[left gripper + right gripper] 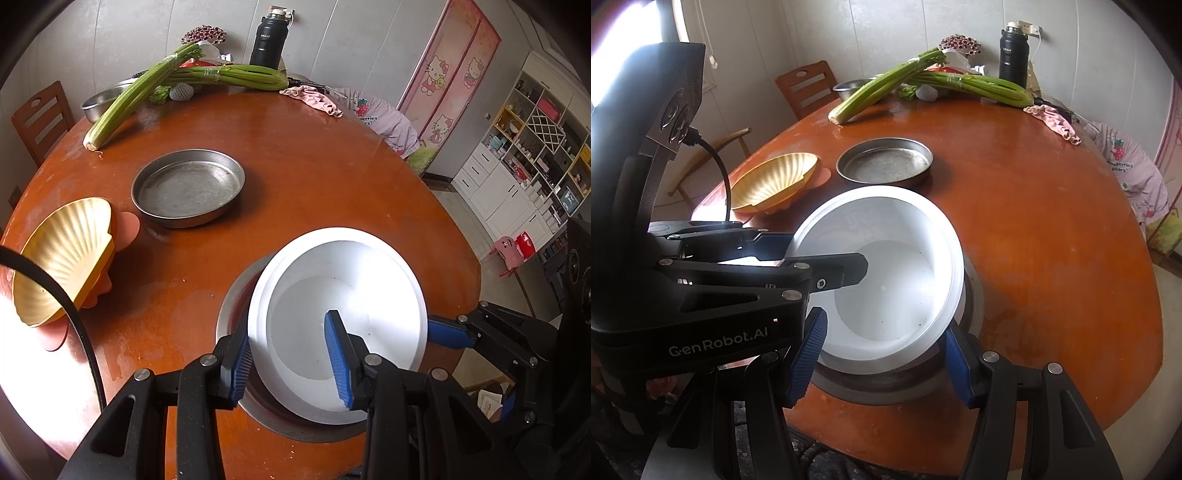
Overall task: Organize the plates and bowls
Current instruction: 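Lower the smaller white bowl into the large white bowl and open the right gripper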
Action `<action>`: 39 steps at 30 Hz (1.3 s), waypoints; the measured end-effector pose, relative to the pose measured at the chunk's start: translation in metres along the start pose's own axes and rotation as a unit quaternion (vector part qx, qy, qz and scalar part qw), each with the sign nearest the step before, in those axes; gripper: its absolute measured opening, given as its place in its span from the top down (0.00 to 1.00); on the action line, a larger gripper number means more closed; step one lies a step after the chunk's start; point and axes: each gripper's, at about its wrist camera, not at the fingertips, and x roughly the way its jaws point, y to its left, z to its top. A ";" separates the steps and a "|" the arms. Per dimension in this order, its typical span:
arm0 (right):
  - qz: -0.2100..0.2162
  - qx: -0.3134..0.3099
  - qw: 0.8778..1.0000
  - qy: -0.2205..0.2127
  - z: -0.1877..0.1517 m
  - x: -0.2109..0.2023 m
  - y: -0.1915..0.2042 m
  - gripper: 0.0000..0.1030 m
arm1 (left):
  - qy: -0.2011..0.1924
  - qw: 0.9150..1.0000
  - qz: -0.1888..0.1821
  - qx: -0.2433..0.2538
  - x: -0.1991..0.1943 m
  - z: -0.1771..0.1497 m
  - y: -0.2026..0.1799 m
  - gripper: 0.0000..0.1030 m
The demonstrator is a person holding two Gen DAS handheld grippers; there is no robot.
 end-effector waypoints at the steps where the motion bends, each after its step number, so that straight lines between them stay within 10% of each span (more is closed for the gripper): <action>1: -0.002 0.000 1.000 -0.001 0.000 0.000 0.000 0.39 | 0.000 1.000 0.000 0.000 0.000 0.000 0.001 0.64; 39: -0.018 0.007 1.000 -0.003 0.004 -0.002 -0.019 0.39 | 0.003 1.000 0.024 0.001 0.004 0.008 -0.001 0.64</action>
